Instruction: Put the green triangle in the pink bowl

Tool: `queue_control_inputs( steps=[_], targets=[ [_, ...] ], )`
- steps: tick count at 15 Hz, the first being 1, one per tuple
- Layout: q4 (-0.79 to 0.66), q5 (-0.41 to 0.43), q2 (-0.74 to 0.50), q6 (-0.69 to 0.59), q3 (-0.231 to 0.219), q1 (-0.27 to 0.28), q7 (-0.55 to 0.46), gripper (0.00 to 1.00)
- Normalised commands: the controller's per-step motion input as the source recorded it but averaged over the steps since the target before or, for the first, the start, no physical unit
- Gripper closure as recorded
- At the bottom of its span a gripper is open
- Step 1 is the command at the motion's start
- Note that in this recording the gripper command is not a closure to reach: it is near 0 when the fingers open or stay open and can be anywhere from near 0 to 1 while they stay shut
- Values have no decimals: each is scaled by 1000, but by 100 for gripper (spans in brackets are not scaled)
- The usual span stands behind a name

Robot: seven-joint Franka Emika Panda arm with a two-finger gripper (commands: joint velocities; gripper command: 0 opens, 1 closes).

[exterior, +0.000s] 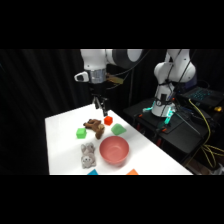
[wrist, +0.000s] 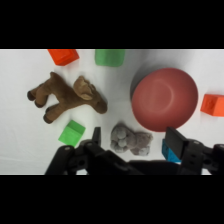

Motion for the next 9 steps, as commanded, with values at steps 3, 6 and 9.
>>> queue_control_inputs(
  steps=[3, 6, 9],
  targets=[
    [17, -51, -9, -11, 19, -14, 30, 0],
    [-62, -111, -73, 54, 36, 16, 95, 0],
    [-310, -81, -153, 247, 56, 48, 165, 0]
  ],
)
